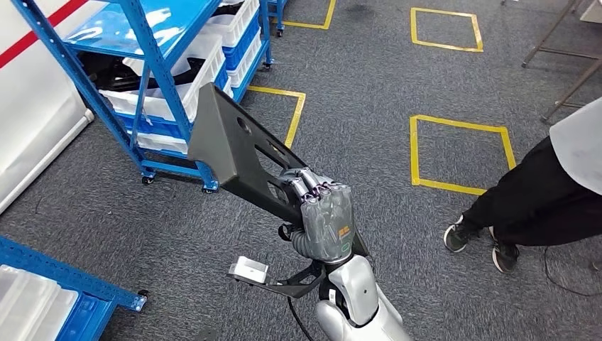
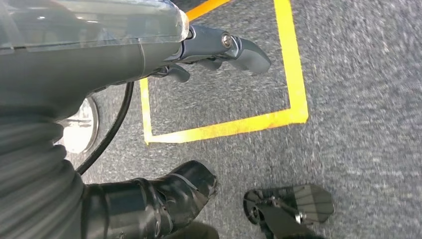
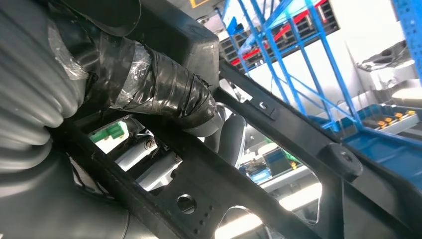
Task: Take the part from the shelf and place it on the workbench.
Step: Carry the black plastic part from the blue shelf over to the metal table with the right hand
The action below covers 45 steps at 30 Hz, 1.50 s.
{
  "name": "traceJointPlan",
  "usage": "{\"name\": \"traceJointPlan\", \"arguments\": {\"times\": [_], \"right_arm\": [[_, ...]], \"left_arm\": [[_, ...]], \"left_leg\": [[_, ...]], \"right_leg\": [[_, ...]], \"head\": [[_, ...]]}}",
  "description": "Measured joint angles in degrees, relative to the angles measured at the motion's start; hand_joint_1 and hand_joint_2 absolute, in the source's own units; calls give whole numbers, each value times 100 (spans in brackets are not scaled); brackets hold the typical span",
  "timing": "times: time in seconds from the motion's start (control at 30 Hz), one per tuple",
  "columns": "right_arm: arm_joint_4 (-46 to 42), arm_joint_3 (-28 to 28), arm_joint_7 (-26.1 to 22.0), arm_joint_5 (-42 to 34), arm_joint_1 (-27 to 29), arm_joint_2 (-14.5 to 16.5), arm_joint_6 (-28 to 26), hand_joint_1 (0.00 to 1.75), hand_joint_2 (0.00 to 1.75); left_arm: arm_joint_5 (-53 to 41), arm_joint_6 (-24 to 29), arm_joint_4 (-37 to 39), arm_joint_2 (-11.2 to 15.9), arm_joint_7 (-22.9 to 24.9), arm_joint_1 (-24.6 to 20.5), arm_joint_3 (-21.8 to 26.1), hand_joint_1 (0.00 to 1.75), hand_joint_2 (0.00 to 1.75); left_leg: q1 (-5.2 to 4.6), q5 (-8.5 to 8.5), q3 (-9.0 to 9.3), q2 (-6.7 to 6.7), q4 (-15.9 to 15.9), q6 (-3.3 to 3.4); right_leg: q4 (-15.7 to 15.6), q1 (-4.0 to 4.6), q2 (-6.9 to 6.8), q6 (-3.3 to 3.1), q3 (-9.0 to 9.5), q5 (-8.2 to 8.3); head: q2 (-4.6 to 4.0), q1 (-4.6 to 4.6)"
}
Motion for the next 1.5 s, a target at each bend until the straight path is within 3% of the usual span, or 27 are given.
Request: {"name": "traceJointPlan", "arguments": {"times": [0.07, 0.1, 0.13, 0.2, 0.27, 0.3, 0.37, 0.4, 0.47, 0.53, 0.57, 0.6, 0.63, 0.7, 0.77, 0.83, 0.9, 0.97, 1.03, 1.1, 1.13, 1.2, 1.27, 1.33, 1.4, 1.43, 1.5], "right_arm": [[2, 1, -2, -2, 11, -10, 0, 175, 175], [2, 2, -3, -2, 18, -18, 0, 175, 175], [2, 4, -3, -2, 22, -26, 0, 175, 175], [-3, 20, -2, -2, 25, -34, 0, 175, 175], [-17, 50, -1, -2, 24, -33, 0, 175, 175], [-25, 64, 2, -2, 24, -33, 0, 175, 175], [-36, 76, 7, -2, 27, -33, 0, 175, 175], [-43, 80, 8, -2, 29, -33, 0, 175, 175], [-57, 93, 17, -3, 26, -31, -1, 175, 175], [-58, 116, 26, -7, 27, -31, -1, 175, 175], [-54, 126, 29, -12, 33, -31, -1, 175, 175], [-50, 132, 32, -16, 39, -32, 0, 175, 175], [-47, 134, 34, -21, 44, -32, 0, 175, 175], [-47, 138, 35, -23, 48, -32, 0, 175, 175], [-48, 144, 37, -22, 45, -31, 0, 175, 175], [-48, 152, 41, -20, 47, -31, -1, 175, 175], [-48, 156, 43, -22, 55, -32, -2, 175, 175], [-50, 159, 42, -31, 50, -33, -3, 175, 175], [-50, 168, 40, -48, 42, -36, -4, 175, 175], [-46, 176, 40, -80, 47, -44, -3, 175, 175], [-44, 178, 40, -94, 50, -50, -3, 175, 175], [-45, 184, 38, -124, 51, -54, -3, 175, 175], [-46, 193, 34, -157, 38, -54, -3, 175, 175], [-46, 202, 32, -191, 22, -53, -3, 175, 175], [-46, 207, 32, -215, 12, -52, -3, 175, 175], [-46, 207, 32, -222, 8, -51, -3, 175, 175], [-45, 211, 33, -234, -6, -49, -3, 175, 175]], "left_arm": [[25, -2, 0, -1, -5, 10, 1, 0, 175], [39, -1, 0, 0, -9, 12, 2, 0, 175], [52, -1, 0, 1, -11, 8, 3, 0, 175], [60, 1, 0, -2, -15, -2, 4, 0, 175], [61, 5, 0, -7, -15, -7, 4, 0, 175], [61, 9, 0, -9, -15, -9, 4, 0, 175], [61, 13, 0, -11, -14, -18, 5, 0, 175], [61, 14, 0, -12, -14, -23, 6, 0, 175], [61, 15, 0, -13, -13, -29, 7, 0, 175], [62, 16, 0, -13, -7, -21, 7, 0, 175], [62, 16, 0, -13, -3, -13, 7, 0, 175], [63, 16, 0, -13, -1, -5, 7, 0, 175], [63, 16, 0, -12, 1, 0, 7, 0, 175], [63, 16, 0, -10, 2, 1, 7, 0, 175], [62, 16, 0, -9, 3, 5, 10, 0, 175], [60, 20, 0, -7, 4, 1, 14, 0, 175], [57, 28, 0, -7, 5, -12, 15, 0, 175], [52, 33, 0, -10, 4, -19, 17, 0, 175], [48, 33, 0, -13, 2, -18, 17, 0, 175], [47, 32, 0, -8, 3, -13, 19, 0, 175], [46, 30, 0, -5, 4, -15, 20, 0, 175], [43, 20, 0, -4, 4, -34, 22, 0, 175], [40, 11, 0, -9, 5, -51, 22, 0, 175], [37, 9, 0, -12, 7, -58, 22, 0, 175], [32, 9, 0, -14, 8, -66, 22, 0, 175], [24, 10, 0, -15, 8, -71, 22, 0, 175], [4, 11, 0, -16, 9, -80, 22, 0, 175]], "left_leg": [[-18, -7, -5, 119, 5, 21], [-23, -12, -7, 178, 8, 24], [-27, -17, -6, 233, 14, 23], [-33, -39, 8, 329, 29, 9], [-55, -67, 19, 403, 48, -31], [-64, -76, 25, 438, 52, -55], [-69, -86, 43, 505, 46, -110], [-61, -120, 46, 492, 68, -140], [-44, -348, -69, 326, 372, -195], [-33, -728, -395, 129, 1100, -231], [-31, -859, -566, 92, 1461, -243], [-29, -886, -674, 79, 1669, -251], [-26, -802, -688, 74, 1669, -253], [-7, -385, -430, -6, 1049, -249], [24, -112, -135, -270, 366, -239], [27, -99, -56, -419, 148, -215], [28, -79, -50, -312, 112, -160], [35, -48, -21, -179, 57, -76], [14, -45, -8, -41, 38, -13], [-6, -60, -9, 107, 49, 9], [-11, -70, -7, 177, 54, 12], [-16, -95, 10, 297, 68, 2], [-29, -126, 34, 396, 79, -30], [-43, -148, 55, 495, 80, -77], [-49, -174, 78, 577, 78, -136], [-44, -222, 75, 530, 115, -166], [-27, -495, -83, 292, 515, -217]], "right_leg": [[691, -15, -77, 16, -322, -289], [836, -21, -88, 19, -386, -302], [749, -23, -103, 15, -333, -205], [30, -8, -220, -21, 57, 130], [-608, 45, -385, -75, 392, 315], [-736, 72, -425, -95, 450, 322], [-762, 85, -337, -130, 450, 340], [-787, 72, -294, -155, 459, 357], [-836, 30, -203, -219, 480, 396], [-840, 15, -108, -252, 476, 408], [-833, 14, -50, -258, 471, 409], [-823, 13, 14, -258, 467, 408], [-810, 11, 80, -256, 465, 405], [-779, 0, 213, -236, 467, 390], [-727, 3, 334, -188, 425, 376], [-700, -7, 438, -125, 358, 393], [-697, -20, 500, -65, 321, 403], [-468, -2, 302, -21, 210, 247], [178, 1, 13, 4, -90, -89], [784, -14, -82, 17, -381, -294], [831, -18, -100, 16, -403, -255], [285, -14, -172, -10, -107, 77], [-460, 48, -422, -71, 289, 300], [-733, 118, -552, -117, 414, 305], [-763, 117, -429, -154, 415, 335], [-785, 97, -369, -181, 428, 354], [-826, 44, -253, -240, 457, 389]], "head": [[0, 2], [0, 2], [0, 2], [0, 3], [0, 2], [0, 1], [0, 1], [0, 0], [0, -1], [0, -3], [0, -3], [0, -3], [0, -3], [0, -3], [0, -2], [0, -2], [0, -2], [0, 16], [0, 34], [0, 34], [0, 33], [0, 33], [0, 33], [0, 32], [0, 31], [0, 32], [0, 28]]}}
